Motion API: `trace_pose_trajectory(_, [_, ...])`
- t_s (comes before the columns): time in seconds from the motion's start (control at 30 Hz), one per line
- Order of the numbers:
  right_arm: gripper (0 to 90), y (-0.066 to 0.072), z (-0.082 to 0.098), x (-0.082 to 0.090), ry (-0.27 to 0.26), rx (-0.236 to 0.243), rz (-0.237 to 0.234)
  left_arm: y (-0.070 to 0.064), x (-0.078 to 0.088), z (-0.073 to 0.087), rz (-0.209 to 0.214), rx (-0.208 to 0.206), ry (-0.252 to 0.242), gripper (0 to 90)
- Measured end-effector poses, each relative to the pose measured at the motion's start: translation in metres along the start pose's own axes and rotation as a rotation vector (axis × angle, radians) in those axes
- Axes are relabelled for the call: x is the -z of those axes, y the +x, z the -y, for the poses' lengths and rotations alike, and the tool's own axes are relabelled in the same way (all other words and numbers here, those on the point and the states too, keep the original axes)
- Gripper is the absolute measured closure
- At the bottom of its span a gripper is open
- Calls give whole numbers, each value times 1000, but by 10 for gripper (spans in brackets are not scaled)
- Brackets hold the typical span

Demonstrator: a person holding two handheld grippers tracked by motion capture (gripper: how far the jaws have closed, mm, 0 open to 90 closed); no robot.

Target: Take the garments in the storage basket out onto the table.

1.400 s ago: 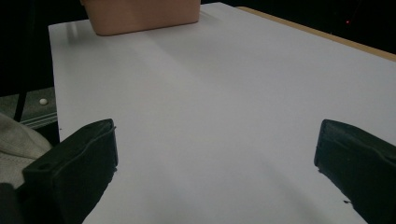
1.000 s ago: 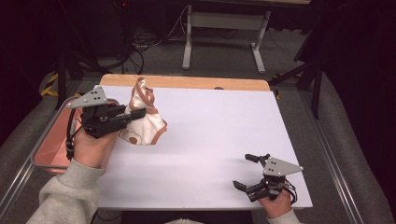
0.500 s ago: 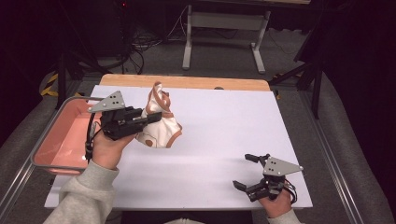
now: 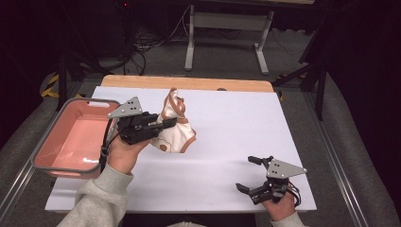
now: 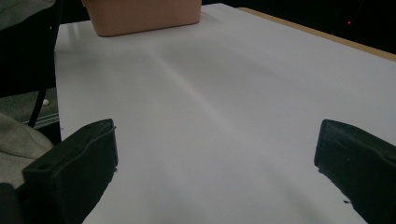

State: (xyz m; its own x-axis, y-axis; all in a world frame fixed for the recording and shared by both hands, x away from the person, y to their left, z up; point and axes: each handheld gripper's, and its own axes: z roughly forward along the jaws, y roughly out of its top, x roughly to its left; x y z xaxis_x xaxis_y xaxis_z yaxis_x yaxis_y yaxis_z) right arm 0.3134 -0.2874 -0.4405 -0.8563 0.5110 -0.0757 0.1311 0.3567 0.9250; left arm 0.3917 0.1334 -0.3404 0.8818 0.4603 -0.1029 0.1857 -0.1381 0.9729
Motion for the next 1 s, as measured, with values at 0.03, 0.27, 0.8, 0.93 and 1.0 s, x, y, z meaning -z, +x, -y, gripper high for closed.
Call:
trace_pose_trajectory(0.03, [3, 0, 0, 0, 0, 0, -1, 0, -2, 1, 1, 2, 1, 717])
trace_pose_trajectory(0.27, [3, -1, 1, 1, -1, 2, -2, -8, -18, 9, -43, -45, 30, 717])
trace_pose_trajectory(0.8, [3, -2, 1, 0, 3, 1, -7, -14, -56, 32, -60, -43, 75, 716])
trace_pose_trajectory(0.93, [3, -2, 1, 1, 1, 2, -7, -14, -63, 38, -60, -34, 82, 716])
trace_pose_trajectory(1.0, [4, -2, 1, 1, 1, 2, -8, -13, -66, 40, -61, -28, 85, 716])
